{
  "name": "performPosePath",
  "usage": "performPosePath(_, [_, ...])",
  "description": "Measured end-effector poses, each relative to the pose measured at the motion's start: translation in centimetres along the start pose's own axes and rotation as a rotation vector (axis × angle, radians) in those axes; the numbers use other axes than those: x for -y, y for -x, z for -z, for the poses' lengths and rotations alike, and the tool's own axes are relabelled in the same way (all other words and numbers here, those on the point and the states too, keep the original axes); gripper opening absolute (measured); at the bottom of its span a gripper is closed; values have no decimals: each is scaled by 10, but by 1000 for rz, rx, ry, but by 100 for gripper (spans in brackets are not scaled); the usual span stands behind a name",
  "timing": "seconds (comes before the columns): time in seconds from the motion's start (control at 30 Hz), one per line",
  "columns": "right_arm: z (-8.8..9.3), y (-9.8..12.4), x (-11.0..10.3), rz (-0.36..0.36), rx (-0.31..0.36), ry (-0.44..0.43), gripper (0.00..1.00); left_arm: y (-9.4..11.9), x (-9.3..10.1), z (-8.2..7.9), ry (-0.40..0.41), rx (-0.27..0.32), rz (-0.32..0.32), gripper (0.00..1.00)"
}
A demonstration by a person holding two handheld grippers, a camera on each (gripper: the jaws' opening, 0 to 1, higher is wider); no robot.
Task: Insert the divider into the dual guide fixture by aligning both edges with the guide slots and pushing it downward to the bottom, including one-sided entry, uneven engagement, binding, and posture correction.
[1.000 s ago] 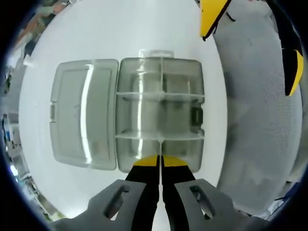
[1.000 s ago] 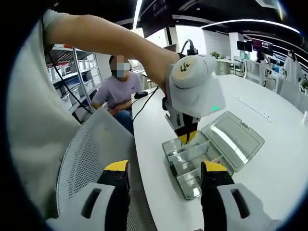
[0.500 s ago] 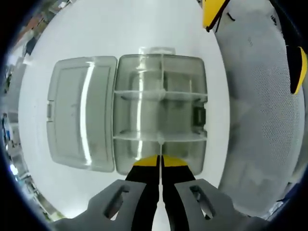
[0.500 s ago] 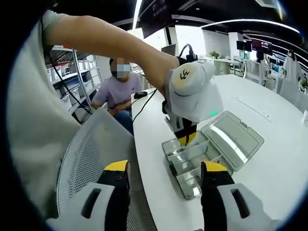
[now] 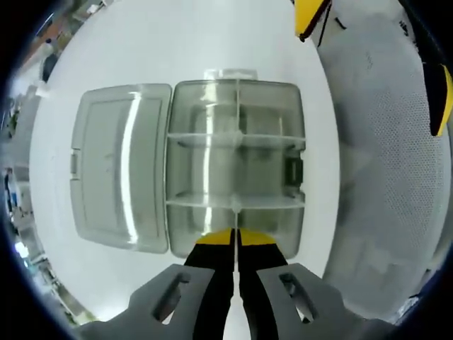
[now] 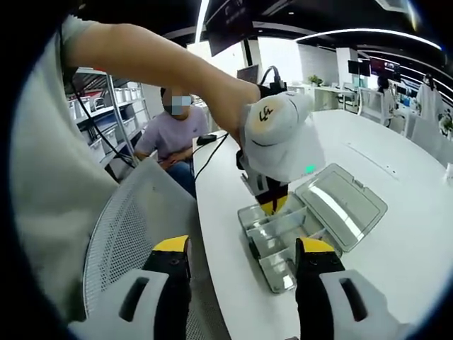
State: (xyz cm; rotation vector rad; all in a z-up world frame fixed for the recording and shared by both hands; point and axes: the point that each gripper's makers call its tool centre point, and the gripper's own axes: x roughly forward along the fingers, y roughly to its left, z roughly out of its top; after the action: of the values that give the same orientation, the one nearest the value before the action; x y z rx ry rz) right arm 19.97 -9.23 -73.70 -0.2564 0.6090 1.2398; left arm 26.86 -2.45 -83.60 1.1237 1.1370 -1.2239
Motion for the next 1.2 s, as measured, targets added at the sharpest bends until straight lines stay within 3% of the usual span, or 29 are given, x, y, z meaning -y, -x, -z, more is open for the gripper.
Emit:
performPosePath(0.33, [3, 4, 7, 11, -9, -4, 57, -2, -1, 0, 10, 80, -15, 0])
performPosePath(0.47, [4, 6, 11, 13, -16, -1, 57, 1, -6, -1, 23, 106, -35, 14])
performPosePath(0.73, [12, 10, 22, 18, -40, 1, 56, 15, -10, 2, 85, 175, -55, 18])
performPosePath(0.93, [23, 12, 30, 13, -71, 9, 56, 30, -15, 4, 155, 262, -85, 26])
performPosePath(1.07, [29, 13, 35, 10, -88, 13, 56, 41, -17, 4, 245, 348, -95, 29])
performPosePath(1.2, [35, 14, 39, 6, -104, 16, 56, 47, -15, 6, 265, 390, -110, 34])
